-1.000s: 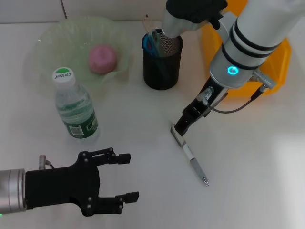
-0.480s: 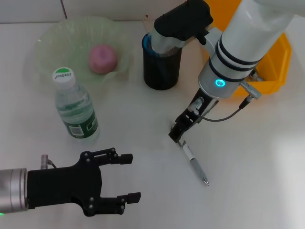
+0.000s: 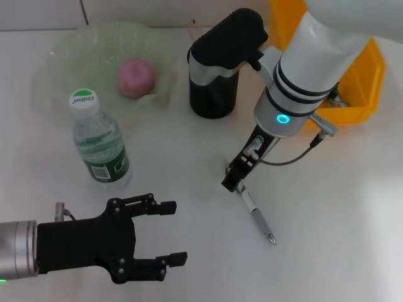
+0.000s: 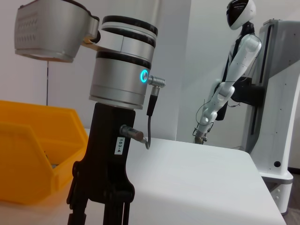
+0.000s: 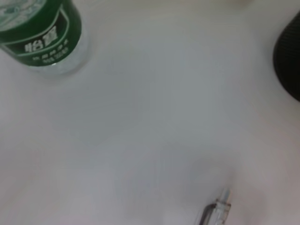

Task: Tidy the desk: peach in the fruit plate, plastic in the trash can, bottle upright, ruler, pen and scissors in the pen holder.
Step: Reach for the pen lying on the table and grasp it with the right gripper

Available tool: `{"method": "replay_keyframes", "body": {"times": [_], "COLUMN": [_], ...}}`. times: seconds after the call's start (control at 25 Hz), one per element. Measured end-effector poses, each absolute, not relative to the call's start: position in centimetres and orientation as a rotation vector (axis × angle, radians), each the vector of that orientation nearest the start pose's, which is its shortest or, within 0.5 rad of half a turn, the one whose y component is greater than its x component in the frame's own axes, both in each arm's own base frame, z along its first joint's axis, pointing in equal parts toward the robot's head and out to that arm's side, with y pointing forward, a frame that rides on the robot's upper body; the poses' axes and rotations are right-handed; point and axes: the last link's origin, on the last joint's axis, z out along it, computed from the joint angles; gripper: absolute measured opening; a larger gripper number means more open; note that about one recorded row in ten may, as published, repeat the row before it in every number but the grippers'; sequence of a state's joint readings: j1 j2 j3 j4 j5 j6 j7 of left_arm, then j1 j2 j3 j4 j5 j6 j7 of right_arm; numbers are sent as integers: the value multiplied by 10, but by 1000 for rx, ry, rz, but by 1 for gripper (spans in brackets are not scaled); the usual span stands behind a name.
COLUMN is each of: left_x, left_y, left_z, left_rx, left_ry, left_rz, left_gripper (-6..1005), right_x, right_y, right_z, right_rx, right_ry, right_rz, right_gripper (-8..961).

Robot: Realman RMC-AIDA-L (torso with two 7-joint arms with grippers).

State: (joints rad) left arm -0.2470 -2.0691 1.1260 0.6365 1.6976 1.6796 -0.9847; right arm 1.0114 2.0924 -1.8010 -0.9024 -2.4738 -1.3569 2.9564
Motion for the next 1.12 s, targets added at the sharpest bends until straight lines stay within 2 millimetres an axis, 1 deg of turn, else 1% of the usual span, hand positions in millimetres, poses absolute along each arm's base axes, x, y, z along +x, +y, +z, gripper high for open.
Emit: {"method": "replay_keyframes", "body": {"times": [0.12, 0.36, 0.52, 0.68, 1.0, 1.08, 1.12], "left_x": [-284, -284, -283, -283, -283, -282, -282], "left_y": [229, 229, 230, 230, 230, 230, 229], "left_z": [-36, -36, -36, -36, -37, -37, -37], "left_rx": [-2899, -2897, -2897, -2897, -2901, -2902, -2904], "left_ry": [-257, -257, -255, -253, -254, -253, -252], "left_rz": [-847, -848, -848, -846, -848, -850, -856], "left_gripper": [800, 800, 800, 800, 800, 800, 800], "right_x": [113, 112, 113, 113, 113, 115, 116], "right_y": [364, 363, 357, 357, 357, 357, 356], "right_z": [-105, -107, -113, -114, -115, -116, -118], "right_rx": [-2587, -2597, -2610, -2613, -2613, -2617, -2626], "right_ry": [902, 900, 842, 827, 826, 847, 885], "right_rz": [-788, -777, -811, -814, -807, -800, -790], "right_gripper": [769, 752, 740, 728, 705, 699, 696]}}
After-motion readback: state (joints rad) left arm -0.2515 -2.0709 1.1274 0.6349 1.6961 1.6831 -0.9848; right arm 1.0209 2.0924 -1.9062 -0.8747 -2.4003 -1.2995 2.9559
